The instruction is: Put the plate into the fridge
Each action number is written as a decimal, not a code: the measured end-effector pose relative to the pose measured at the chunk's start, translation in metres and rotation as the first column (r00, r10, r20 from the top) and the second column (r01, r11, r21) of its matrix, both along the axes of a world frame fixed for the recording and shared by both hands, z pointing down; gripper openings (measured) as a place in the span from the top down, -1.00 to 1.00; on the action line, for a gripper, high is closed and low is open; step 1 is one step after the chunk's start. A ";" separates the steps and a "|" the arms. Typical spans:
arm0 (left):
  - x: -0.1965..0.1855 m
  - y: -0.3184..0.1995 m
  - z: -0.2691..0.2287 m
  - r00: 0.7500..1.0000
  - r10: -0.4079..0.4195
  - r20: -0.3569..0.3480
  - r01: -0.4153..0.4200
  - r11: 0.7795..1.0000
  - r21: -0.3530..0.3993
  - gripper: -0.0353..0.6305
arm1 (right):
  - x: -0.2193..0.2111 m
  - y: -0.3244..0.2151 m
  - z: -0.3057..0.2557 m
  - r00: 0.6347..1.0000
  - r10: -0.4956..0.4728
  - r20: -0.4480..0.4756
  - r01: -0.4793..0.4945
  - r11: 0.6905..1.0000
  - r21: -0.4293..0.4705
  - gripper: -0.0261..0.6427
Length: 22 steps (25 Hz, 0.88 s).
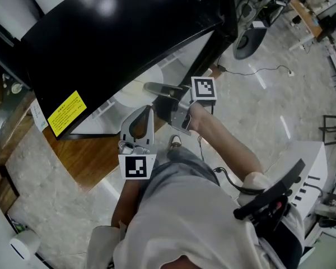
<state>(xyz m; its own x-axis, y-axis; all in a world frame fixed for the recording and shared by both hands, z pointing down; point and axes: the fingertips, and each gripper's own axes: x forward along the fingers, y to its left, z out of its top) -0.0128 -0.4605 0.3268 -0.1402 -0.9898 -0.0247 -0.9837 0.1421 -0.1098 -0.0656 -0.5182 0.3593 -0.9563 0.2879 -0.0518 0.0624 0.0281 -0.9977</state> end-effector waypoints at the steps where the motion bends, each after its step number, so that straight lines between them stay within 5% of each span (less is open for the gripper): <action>1: 0.000 -0.003 -0.002 0.999 -0.010 0.032 0.010 1.000 -0.003 0.84 | -0.002 -0.002 -0.001 1.000 -0.017 -0.004 0.017 1.000 0.003 0.83; 7: 0.005 -0.023 -0.002 0.987 -0.092 0.128 0.098 0.994 -0.040 0.84 | -0.011 -0.004 -0.009 0.996 -0.091 -0.005 0.091 0.996 0.009 0.82; 14: -0.006 -0.023 -0.011 0.979 -0.188 0.082 0.190 0.982 -0.006 0.84 | -0.010 0.005 -0.019 0.990 -0.142 0.012 0.141 0.989 0.041 0.76; 19: -0.016 -0.040 -0.010 0.969 -0.244 0.047 0.244 0.970 -0.001 0.84 | -0.006 0.005 -0.030 0.971 -0.227 0.079 0.218 0.970 0.109 0.40; 22: -0.026 -0.039 -0.013 0.962 -0.272 0.016 0.272 0.962 0.007 0.84 | 0.004 0.007 -0.038 0.966 -0.227 0.124 0.219 0.973 0.074 0.40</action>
<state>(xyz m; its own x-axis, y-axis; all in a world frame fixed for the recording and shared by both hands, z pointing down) -0.0385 -0.4999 0.3141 -0.4040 -0.9141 -0.0340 -0.9058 0.4049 -0.1245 -0.0614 -0.5112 0.3210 -0.8537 0.4991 -0.1488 0.2041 0.0578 -0.9772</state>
